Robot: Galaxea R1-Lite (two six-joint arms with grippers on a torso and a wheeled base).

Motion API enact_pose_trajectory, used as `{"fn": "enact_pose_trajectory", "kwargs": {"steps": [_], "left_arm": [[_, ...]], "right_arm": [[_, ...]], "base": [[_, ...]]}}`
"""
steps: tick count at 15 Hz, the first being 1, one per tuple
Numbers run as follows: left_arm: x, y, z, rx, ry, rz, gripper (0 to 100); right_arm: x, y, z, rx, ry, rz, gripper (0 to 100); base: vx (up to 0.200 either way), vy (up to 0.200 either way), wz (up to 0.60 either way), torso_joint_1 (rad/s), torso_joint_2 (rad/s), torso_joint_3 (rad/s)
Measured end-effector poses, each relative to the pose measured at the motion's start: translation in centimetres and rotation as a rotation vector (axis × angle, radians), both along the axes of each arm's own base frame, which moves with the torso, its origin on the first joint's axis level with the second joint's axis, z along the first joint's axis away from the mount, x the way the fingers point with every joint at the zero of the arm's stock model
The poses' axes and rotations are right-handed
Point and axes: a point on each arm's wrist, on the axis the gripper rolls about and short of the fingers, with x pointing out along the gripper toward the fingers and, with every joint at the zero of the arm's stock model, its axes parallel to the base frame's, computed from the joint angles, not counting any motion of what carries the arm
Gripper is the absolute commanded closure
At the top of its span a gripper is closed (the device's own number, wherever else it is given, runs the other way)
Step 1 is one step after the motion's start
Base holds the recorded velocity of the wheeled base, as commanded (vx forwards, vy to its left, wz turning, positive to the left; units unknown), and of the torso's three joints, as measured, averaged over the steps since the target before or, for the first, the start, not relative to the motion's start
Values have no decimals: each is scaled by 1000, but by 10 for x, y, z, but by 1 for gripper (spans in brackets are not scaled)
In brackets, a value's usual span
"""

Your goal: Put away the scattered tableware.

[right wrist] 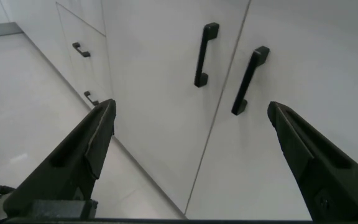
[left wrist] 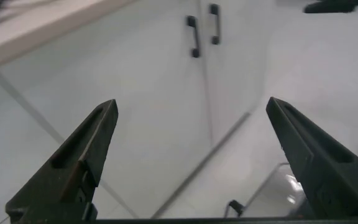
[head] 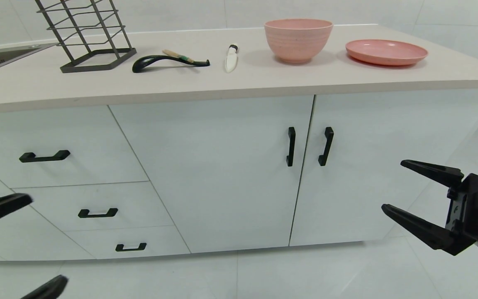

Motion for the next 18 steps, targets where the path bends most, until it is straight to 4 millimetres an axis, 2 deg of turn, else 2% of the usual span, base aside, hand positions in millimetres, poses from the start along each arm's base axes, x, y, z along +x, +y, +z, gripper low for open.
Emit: {"fn": "enact_pose_trajectory", "kwargs": {"steps": [3, 9, 13, 18], "left_arm": [[41, -28, -4, 27, 61, -230, 0], [100, -89, -24, 100, 87, -573, 0], [137, -123, -26, 91, 48, -648, 0], [155, -173, -33, 71, 86, -633, 0]], "right_arm": [[-1, 4, 0, -1, -1, 20, 0], [3, 5, -4, -10, 12, 23, 0], [4, 6, -6, -14, 23, 26, 0], [15, 8, -8, -16, 36, 26, 0]], "base": [[0, 0, 0, 0, 0, 0], [0, 0, 0, 0, 0, 0], [0, 0, 0, 0, 0, 0], [0, 0, 0, 0, 0, 0]]}}
